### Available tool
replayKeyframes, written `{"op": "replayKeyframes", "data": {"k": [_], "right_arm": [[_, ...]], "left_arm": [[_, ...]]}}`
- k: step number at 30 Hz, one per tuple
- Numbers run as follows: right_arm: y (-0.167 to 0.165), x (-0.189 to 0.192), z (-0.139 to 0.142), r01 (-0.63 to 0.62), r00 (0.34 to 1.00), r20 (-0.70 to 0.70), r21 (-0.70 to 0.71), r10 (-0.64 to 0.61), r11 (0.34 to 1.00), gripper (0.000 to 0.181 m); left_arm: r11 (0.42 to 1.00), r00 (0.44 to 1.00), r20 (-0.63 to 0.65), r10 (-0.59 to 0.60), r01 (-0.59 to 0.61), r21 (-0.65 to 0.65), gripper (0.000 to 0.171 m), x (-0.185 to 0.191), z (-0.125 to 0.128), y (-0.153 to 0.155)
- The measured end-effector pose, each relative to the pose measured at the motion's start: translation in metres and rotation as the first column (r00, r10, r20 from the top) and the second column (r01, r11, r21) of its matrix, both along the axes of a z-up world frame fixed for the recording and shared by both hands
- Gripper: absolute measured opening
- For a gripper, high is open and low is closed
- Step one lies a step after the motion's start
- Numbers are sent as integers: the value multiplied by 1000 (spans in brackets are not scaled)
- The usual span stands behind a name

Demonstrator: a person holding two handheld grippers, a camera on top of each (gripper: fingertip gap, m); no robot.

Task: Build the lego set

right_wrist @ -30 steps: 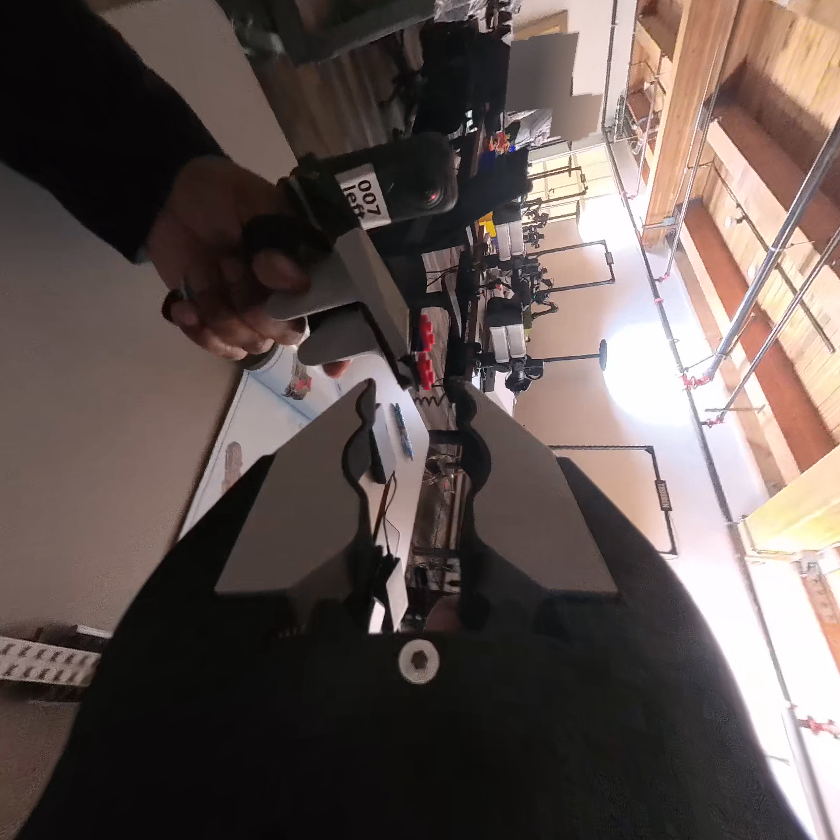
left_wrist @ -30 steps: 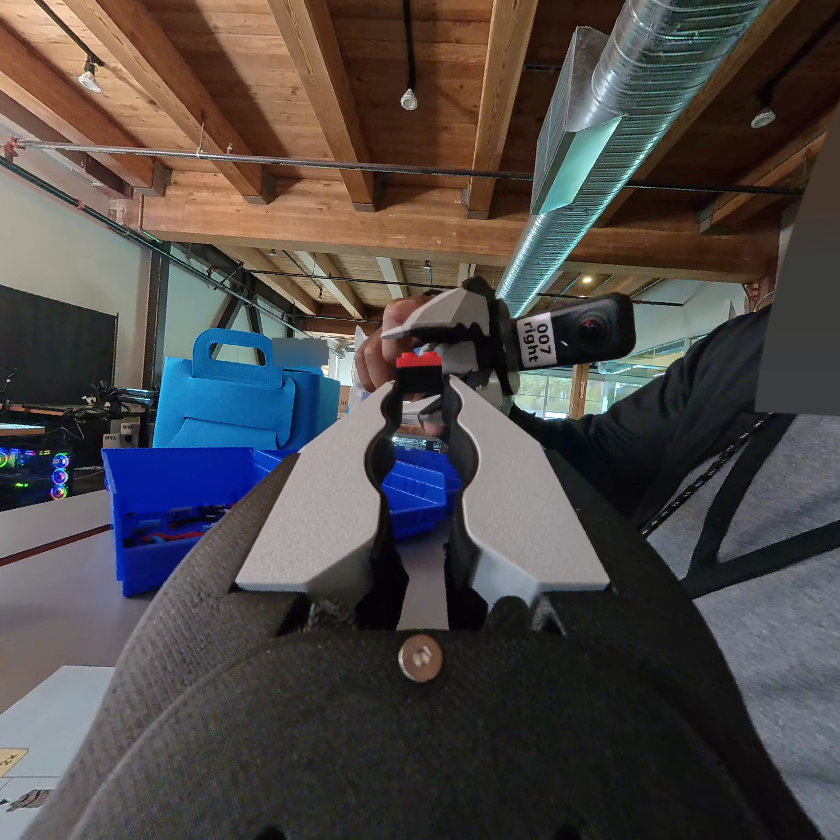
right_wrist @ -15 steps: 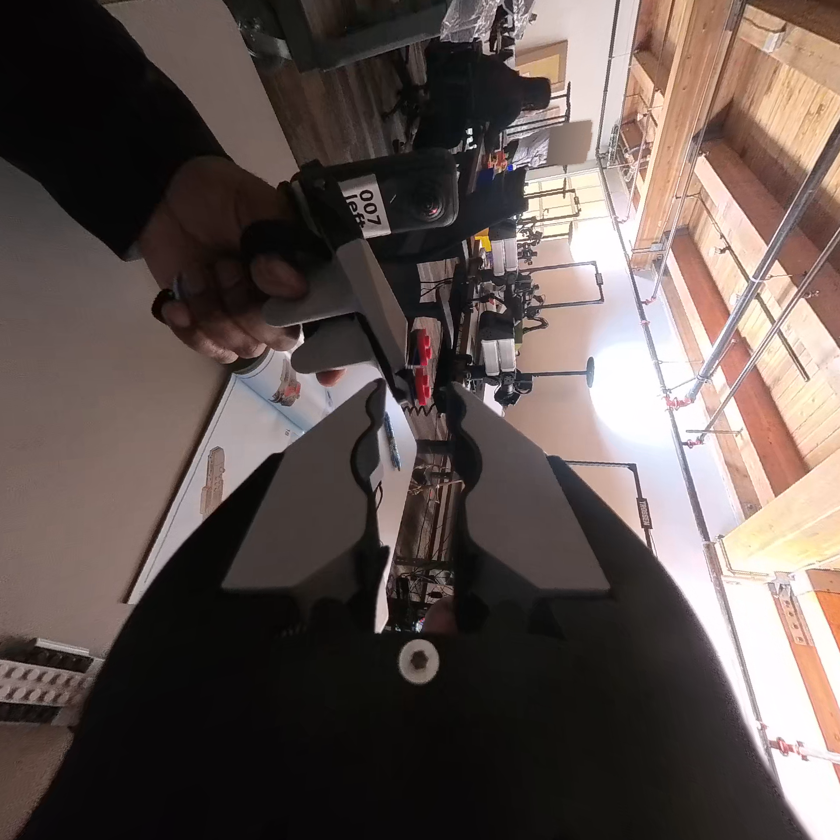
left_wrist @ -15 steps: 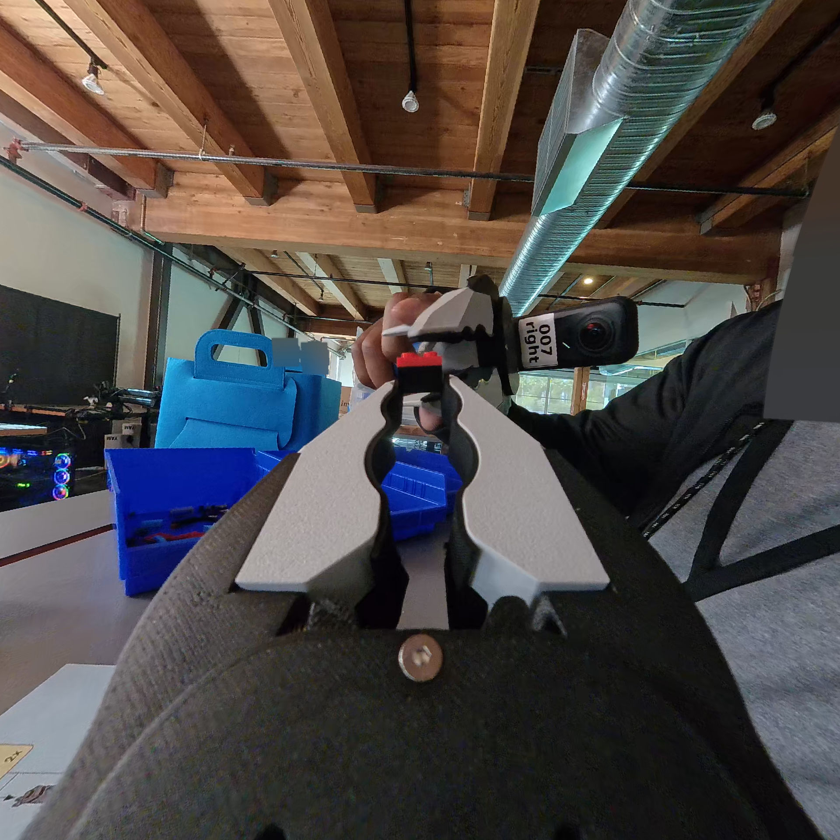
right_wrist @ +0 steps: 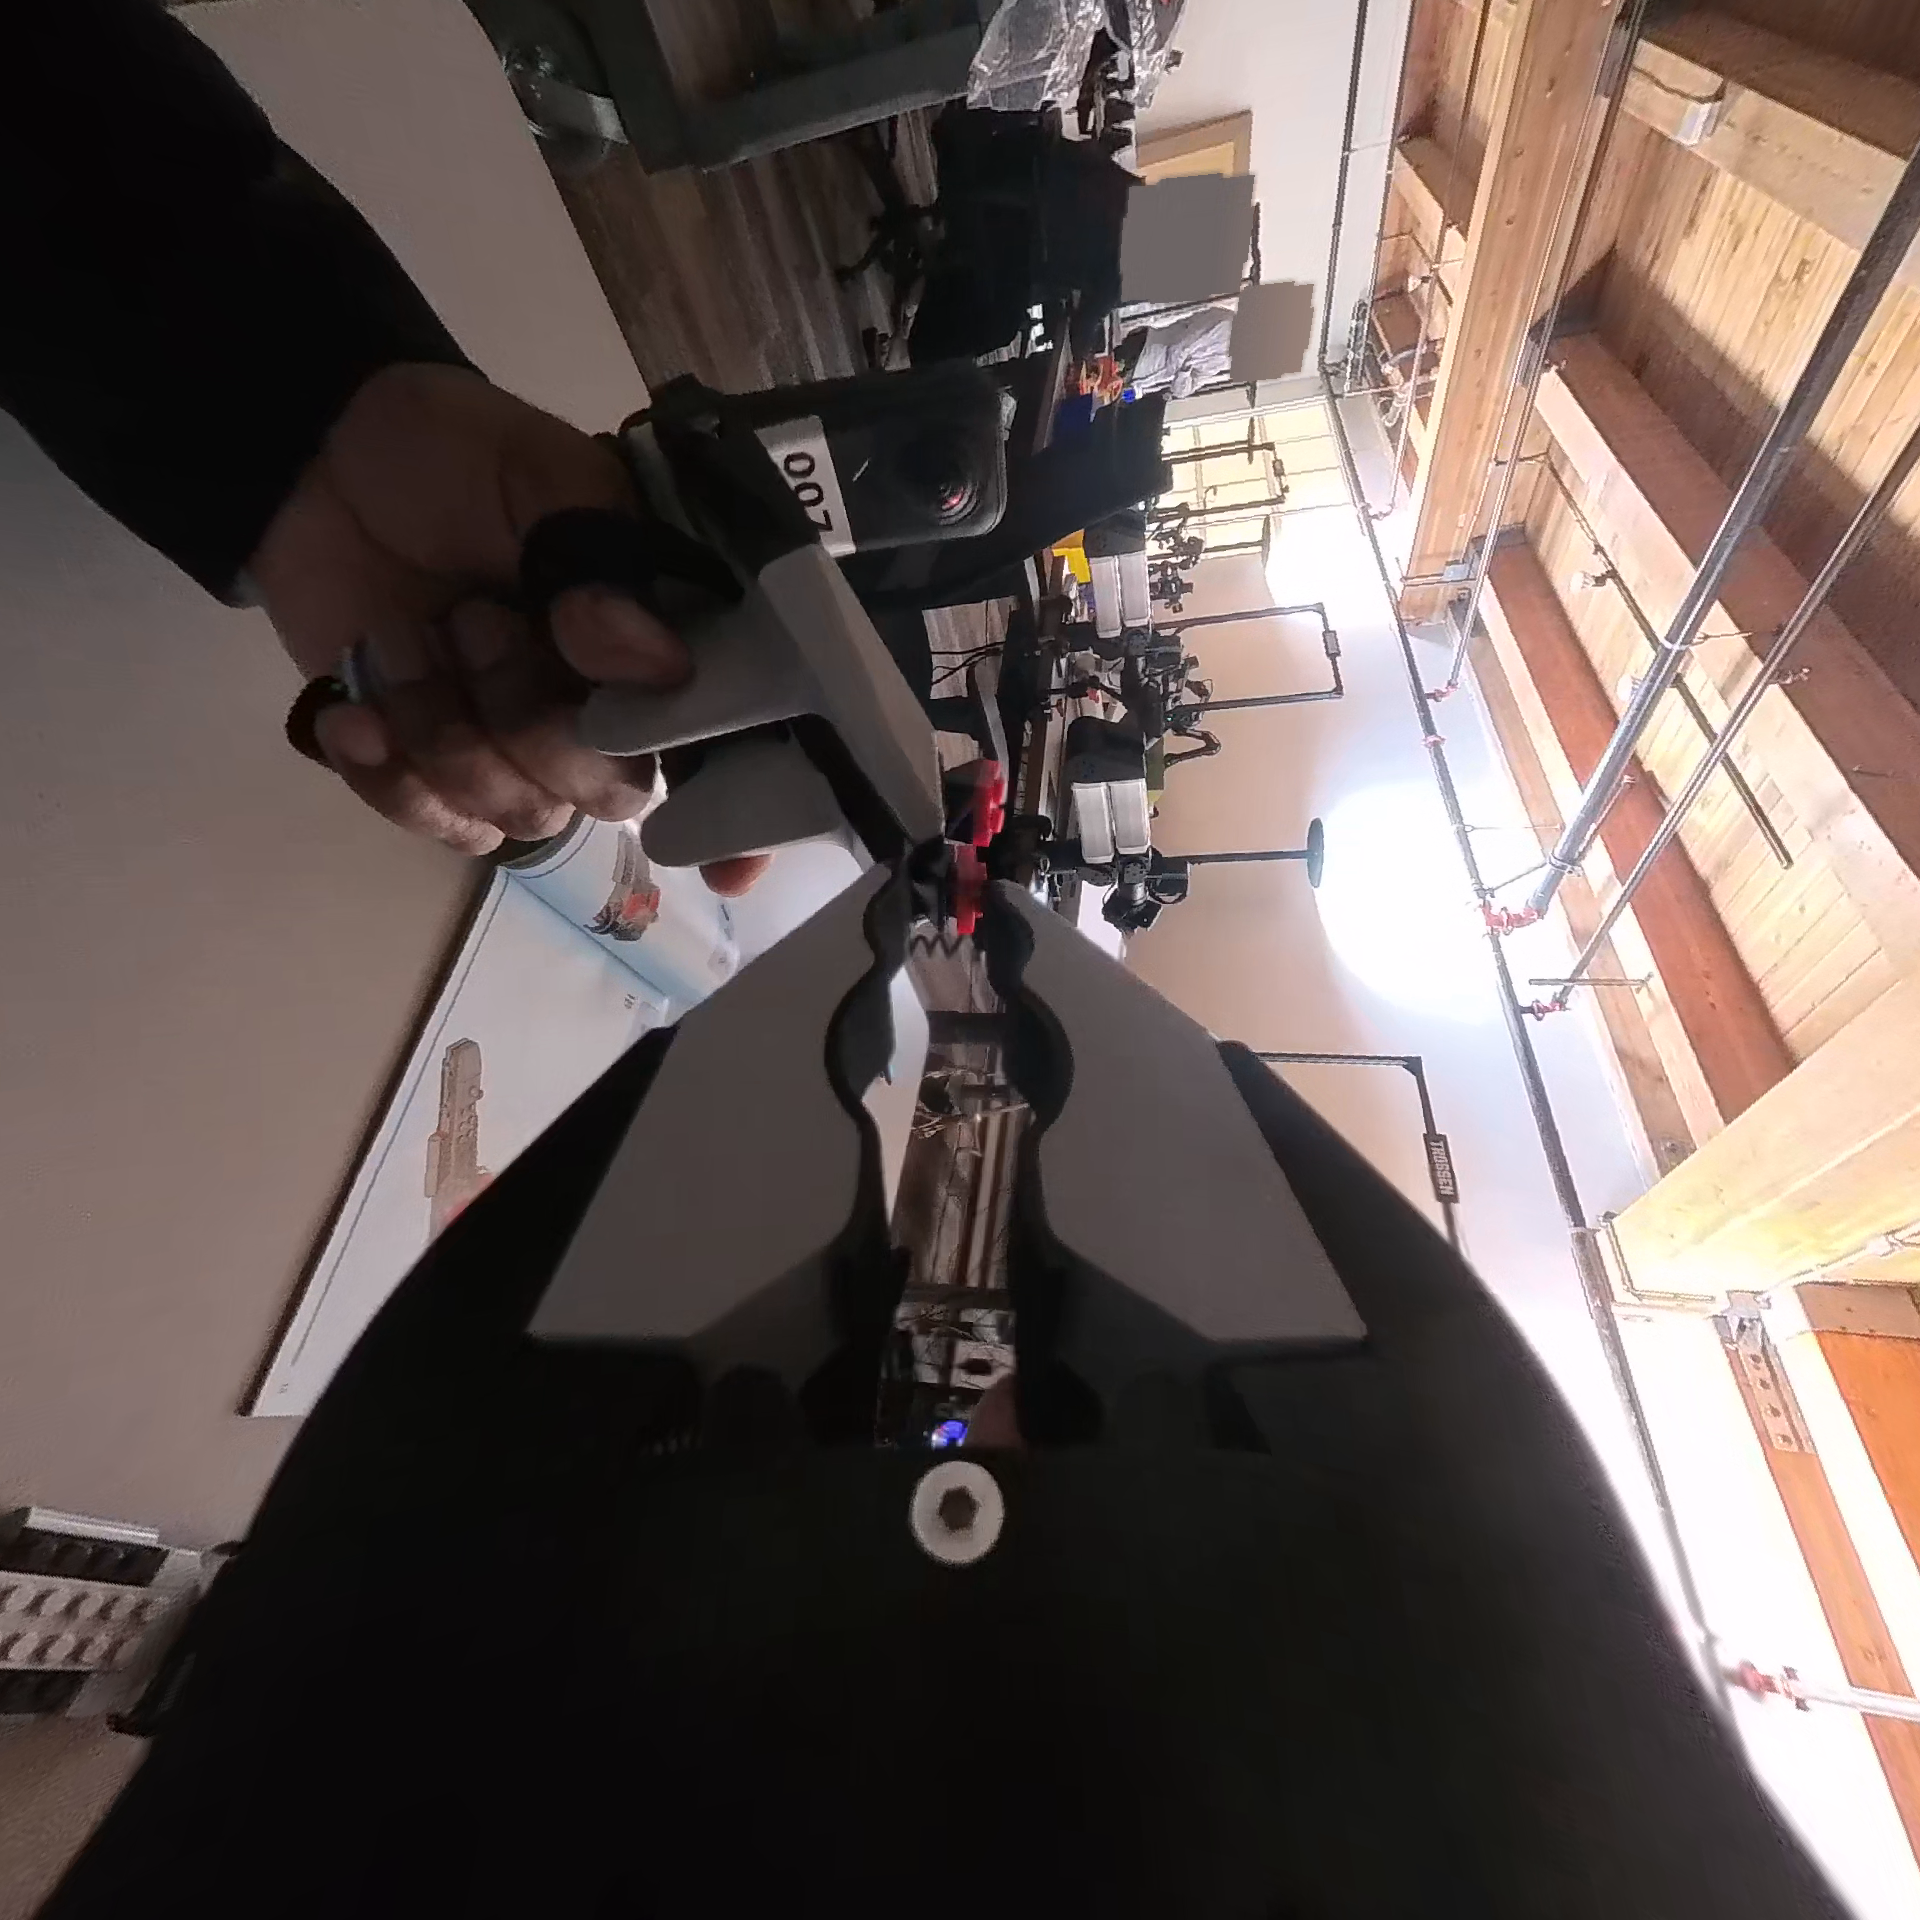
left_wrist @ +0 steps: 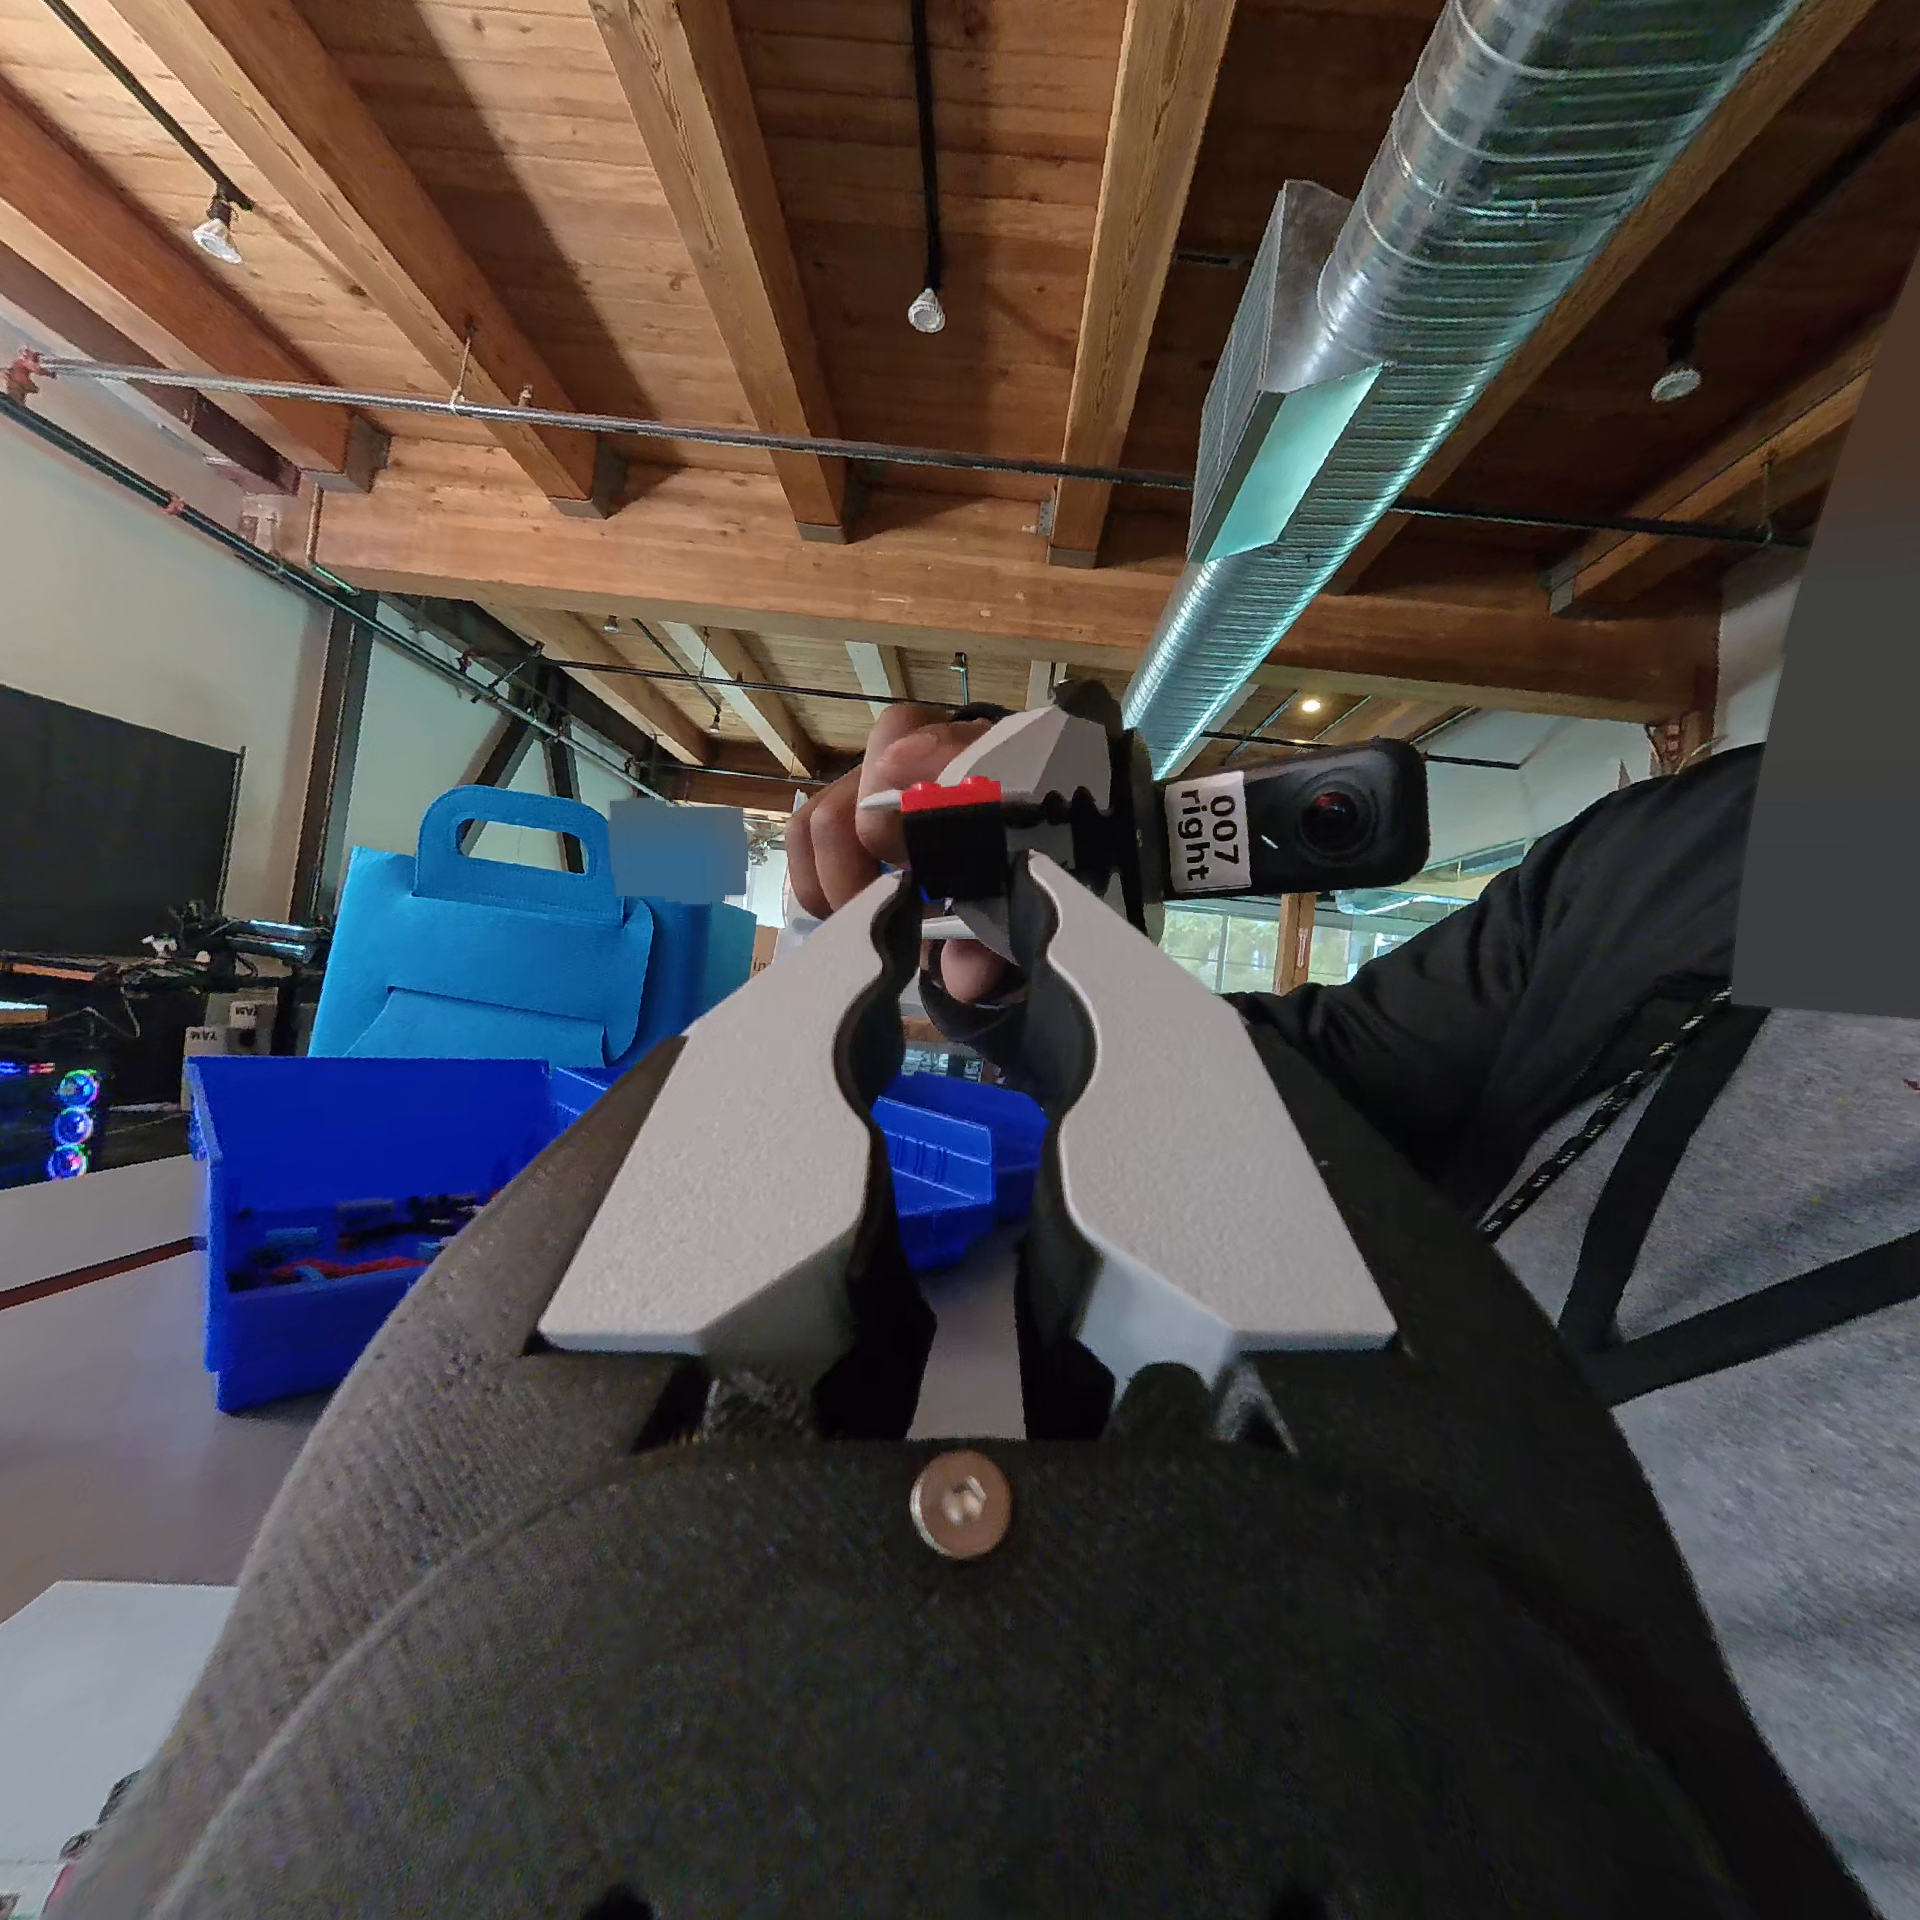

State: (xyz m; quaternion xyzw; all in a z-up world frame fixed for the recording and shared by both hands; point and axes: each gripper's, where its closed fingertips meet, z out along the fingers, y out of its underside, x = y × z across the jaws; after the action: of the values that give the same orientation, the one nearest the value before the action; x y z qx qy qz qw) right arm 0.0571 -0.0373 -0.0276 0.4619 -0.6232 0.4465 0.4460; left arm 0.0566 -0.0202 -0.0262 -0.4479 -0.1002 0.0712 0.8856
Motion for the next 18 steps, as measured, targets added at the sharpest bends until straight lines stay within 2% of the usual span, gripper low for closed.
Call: {"op": "replayKeyframes", "data": {"k": [18], "right_arm": [[-3, 0, 6, 0, 999, -49, -61, -3, 998, 15]], "left_arm": [[997, 1000, -2, -2, 2, 79, 17, 0, 6, -4]]}}
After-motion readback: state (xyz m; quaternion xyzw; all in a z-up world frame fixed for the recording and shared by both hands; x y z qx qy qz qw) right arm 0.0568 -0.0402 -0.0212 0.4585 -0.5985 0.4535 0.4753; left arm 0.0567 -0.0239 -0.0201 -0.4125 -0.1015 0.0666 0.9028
